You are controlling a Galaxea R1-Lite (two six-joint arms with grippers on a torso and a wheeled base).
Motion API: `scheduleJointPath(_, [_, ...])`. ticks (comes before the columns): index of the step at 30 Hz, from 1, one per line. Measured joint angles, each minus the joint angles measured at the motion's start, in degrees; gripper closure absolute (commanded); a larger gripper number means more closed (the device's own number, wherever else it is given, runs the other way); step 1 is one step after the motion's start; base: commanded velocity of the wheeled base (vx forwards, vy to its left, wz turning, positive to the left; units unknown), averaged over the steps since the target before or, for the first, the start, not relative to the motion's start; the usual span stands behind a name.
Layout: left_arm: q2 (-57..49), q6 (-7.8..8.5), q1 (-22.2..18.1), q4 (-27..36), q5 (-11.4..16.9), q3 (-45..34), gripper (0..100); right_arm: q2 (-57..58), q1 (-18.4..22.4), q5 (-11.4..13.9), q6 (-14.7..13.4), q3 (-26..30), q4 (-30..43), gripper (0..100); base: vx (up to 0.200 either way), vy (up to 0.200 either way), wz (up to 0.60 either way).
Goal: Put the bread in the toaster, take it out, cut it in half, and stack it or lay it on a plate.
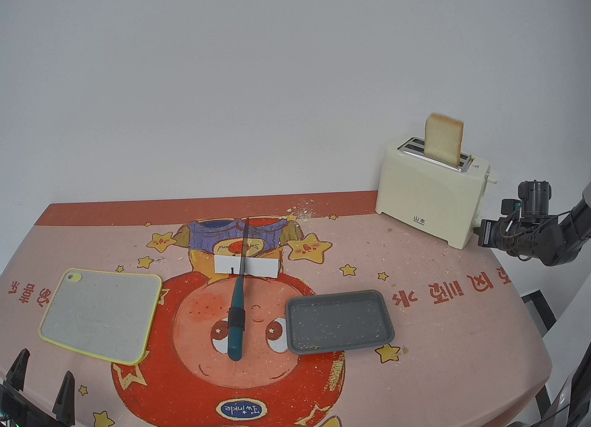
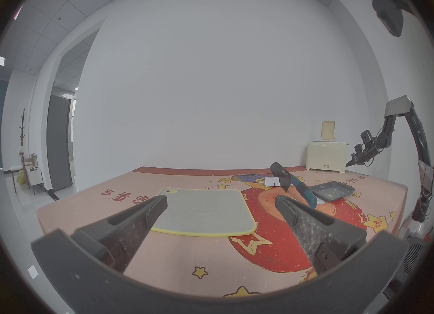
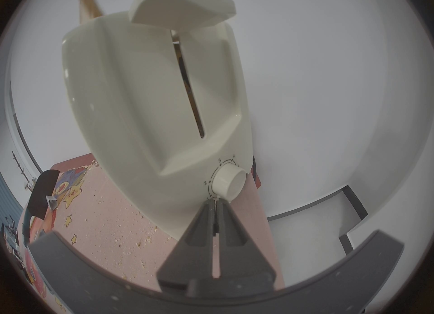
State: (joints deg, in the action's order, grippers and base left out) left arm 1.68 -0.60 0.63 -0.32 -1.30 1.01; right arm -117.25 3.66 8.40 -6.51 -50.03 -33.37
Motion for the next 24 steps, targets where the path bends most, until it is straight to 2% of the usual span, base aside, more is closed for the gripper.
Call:
scheduleJointPath(6, [0.00, 0.00, -0.04, 0.00, 0.00, 0.00, 0, 2.84, -0.72, 0.07, 0.02, 3.38, 0.17, 100, 0.000, 0.000, 0.00])
scheduleJointPath(13, [0.00, 0.00, -0.04, -0.01, 0.00, 0.00, 0, 11.70, -1.16, 0.38, 0.16, 8.33, 0.30, 100, 0.000, 0.000, 0.00])
scheduleJointPath(19, [0.00, 0.02, 0.00, 0.00, 0.00, 0.00, 0, 19.65, -0.91, 1.34, 1.04, 6.79, 0.91, 100, 0.000, 0.000, 0.00])
scheduleJointPath(20, [0.00, 0.02, 0.00, -0.01, 0.00, 0.00, 0, 21.33, -0.91, 1.91, 2.30, 5.00, 1.43, 0, 0.000, 0.000, 0.00])
scheduleJointPath(24, [0.00, 0.02, -0.04, -0.01, 0.00, 0.00, 0, 22.91, -0.90, 3.32, 4.62, 0.89, 4.79, 0, 0.000, 0.000, 0.00])
